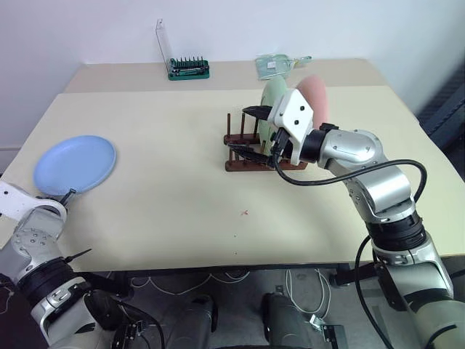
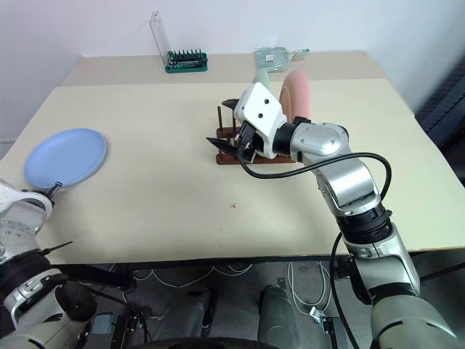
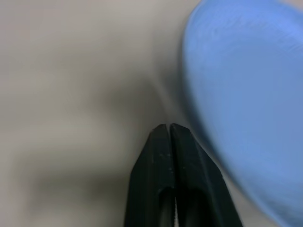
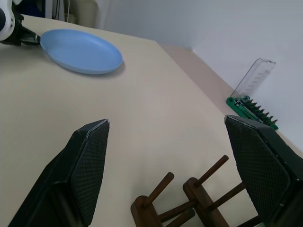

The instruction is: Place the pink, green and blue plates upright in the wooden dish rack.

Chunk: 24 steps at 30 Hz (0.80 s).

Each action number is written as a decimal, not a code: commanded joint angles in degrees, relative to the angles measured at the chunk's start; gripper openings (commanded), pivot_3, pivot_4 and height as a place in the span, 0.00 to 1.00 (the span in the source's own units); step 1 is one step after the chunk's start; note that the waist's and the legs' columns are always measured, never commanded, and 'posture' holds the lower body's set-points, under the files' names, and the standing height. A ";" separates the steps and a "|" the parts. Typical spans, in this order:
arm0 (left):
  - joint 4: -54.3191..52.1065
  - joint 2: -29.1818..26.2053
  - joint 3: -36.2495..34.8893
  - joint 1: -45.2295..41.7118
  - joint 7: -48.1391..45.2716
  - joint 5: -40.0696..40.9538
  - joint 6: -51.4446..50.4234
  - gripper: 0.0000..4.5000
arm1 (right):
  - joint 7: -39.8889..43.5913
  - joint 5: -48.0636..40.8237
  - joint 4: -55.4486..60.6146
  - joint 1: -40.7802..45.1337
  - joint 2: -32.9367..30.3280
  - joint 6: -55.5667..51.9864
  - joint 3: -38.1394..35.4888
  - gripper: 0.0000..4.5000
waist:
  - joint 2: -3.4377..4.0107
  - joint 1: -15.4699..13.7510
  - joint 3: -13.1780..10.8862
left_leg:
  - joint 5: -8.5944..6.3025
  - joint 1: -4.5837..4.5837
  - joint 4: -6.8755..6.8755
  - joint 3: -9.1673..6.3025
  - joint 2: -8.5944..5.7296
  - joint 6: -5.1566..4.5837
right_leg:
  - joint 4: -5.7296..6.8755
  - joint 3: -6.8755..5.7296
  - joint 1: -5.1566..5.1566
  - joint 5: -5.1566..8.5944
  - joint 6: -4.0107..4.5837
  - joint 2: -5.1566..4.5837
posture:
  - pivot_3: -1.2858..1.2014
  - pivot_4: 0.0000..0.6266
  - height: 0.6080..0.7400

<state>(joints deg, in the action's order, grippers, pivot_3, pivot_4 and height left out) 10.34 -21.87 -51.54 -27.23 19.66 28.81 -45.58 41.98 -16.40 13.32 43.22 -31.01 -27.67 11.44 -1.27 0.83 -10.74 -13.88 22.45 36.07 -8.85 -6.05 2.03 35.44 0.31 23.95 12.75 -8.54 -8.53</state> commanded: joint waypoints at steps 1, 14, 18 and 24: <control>-0.71 -0.34 -0.88 -0.57 0.82 0.46 3.94 0.29 | -0.25 0.29 2.51 0.32 -0.15 0.08 -2.10 0.88 | 0.00 0.02 0.00 | 0.00 0.00 0.00 0.01 0.00 0.00 | 0.00 0.01 0.00 -0.01 0.01 0.00 | 0.52 0.24 1.00; -2.69 -0.36 1.09 -2.16 1.71 1.44 12.95 0.99 | 0.07 0.96 2.44 -0.19 -0.26 0.31 -2.01 0.88 | -0.02 -0.13 0.00 | 0.00 0.01 0.00 0.03 0.00 0.01 | -0.02 0.01 0.00 -0.01 0.02 -0.01 | 0.52 0.24 1.00; -2.43 -0.37 4.13 -3.41 -0.51 2.65 11.54 0.99 | 0.13 1.19 2.18 -0.09 -0.10 0.60 -1.84 0.88 | -0.02 -0.18 0.00 | 0.00 0.01 0.02 0.04 0.00 0.01 | -0.02 0.00 -0.02 -0.01 0.01 0.00 | 0.52 0.24 1.00; 6.69 -1.16 4.22 -9.13 5.09 2.25 10.28 0.94 | -0.02 1.83 1.83 0.20 0.42 0.87 -1.78 0.88 | -0.02 -0.13 -0.01 | 0.01 0.01 0.03 0.01 -0.01 0.01 | -0.02 -0.01 -0.02 -0.01 0.01 0.01 | 0.52 0.24 1.00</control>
<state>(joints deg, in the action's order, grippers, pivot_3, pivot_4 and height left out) 16.07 -21.88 -46.59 -35.19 23.15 31.19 -35.81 42.04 -14.73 13.40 42.69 -30.86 -27.76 11.26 -1.30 0.71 -10.75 -13.87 22.46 36.10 -8.83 -6.05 2.04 35.42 0.31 23.93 12.74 -8.53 -8.53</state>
